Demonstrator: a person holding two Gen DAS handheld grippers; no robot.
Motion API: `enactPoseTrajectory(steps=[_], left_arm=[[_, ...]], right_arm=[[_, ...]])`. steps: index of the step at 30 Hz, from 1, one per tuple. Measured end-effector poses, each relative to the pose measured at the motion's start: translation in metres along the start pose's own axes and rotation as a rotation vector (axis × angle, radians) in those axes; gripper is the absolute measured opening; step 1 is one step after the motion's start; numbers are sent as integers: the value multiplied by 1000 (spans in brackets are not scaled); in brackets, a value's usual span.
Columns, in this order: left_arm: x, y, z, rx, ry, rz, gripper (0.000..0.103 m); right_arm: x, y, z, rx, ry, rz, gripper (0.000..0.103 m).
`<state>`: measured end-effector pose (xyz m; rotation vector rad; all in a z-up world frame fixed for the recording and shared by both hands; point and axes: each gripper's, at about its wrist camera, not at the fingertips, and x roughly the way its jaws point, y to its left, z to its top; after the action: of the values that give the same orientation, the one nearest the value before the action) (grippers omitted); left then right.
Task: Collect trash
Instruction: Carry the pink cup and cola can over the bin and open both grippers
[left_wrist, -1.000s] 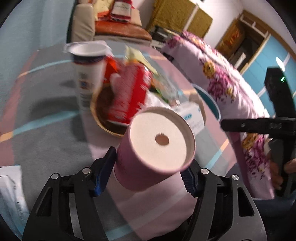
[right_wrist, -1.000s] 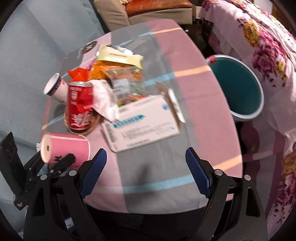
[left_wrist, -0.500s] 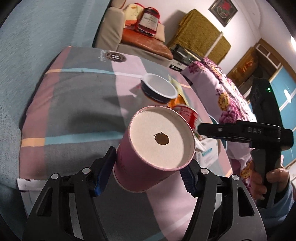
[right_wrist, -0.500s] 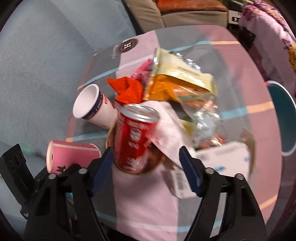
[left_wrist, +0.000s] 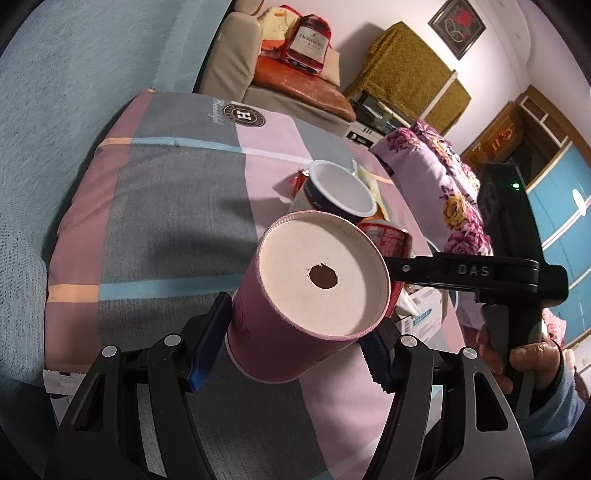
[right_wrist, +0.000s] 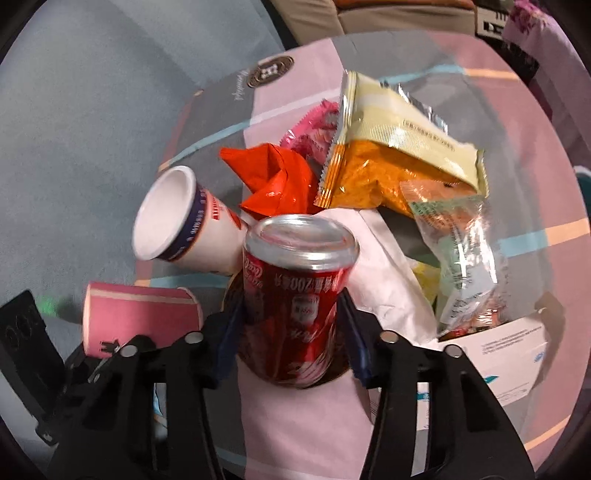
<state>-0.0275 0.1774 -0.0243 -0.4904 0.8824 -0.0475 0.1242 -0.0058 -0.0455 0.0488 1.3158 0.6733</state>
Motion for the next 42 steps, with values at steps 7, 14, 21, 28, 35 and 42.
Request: enactPoseTrajectory(steps=[7, 14, 21, 28, 35, 42], left_arm=[[-12, -42, 11, 83, -21, -43, 67], [15, -114, 27, 200, 6, -99, 67], [68, -195, 47, 315, 63, -152, 67], [135, -276, 57, 408, 133, -187, 67], [191, -334, 55, 462, 193, -189, 67], [239, -366, 50, 477, 251, -184, 68]], right_arm=[[-61, -28, -1, 45, -141, 7, 45], [-117, -83, -6, 128, -271, -30, 45], [-177, -165, -29, 241, -406, -91, 45], [-214, -247, -52, 360, -490, -144, 45], [-222, -298, -58, 417, -501, -164, 45], [-219, -332, -59, 466, -503, -176, 45]])
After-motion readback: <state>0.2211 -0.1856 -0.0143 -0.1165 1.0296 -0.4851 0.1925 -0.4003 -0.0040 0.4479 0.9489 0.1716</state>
